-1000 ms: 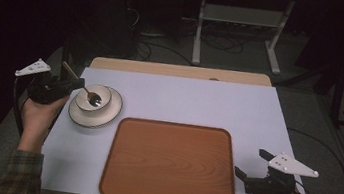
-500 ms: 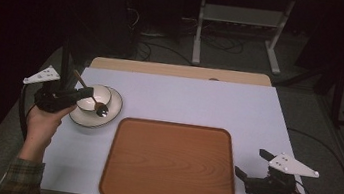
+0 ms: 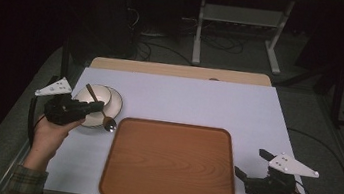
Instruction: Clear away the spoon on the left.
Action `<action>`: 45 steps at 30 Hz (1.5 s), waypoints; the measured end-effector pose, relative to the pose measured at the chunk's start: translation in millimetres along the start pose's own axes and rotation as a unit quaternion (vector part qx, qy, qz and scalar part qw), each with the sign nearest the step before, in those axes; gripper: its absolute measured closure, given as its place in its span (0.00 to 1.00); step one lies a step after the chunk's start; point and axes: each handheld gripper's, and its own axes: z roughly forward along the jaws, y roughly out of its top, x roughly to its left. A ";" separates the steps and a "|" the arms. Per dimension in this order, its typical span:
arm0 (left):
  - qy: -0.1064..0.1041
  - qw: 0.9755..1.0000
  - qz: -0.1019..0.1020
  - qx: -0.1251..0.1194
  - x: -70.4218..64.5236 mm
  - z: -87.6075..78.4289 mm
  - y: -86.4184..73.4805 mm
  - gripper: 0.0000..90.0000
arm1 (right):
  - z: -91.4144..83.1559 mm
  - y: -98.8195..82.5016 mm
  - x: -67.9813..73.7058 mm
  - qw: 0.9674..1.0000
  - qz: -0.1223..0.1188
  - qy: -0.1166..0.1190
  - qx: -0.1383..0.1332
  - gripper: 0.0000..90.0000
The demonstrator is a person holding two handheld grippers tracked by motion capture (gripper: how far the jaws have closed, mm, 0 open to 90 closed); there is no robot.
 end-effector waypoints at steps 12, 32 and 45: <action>-0.023 0.998 0.025 0.048 -23.4 14.1 -15.5 0.98 | -0.6 0.1 -0.1 1.000 0.001 0.000 -0.001 0.00; -0.046 0.990 0.051 0.120 -45.6 40.3 -36.7 0.98 | -1.8 0.6 0.7 1.000 -0.001 -0.002 -0.005 0.00; -0.063 0.991 0.039 0.109 -45.8 59.1 -48.8 0.97 | -0.4 0.8 1.1 1.000 -0.002 -0.002 -0.002 0.00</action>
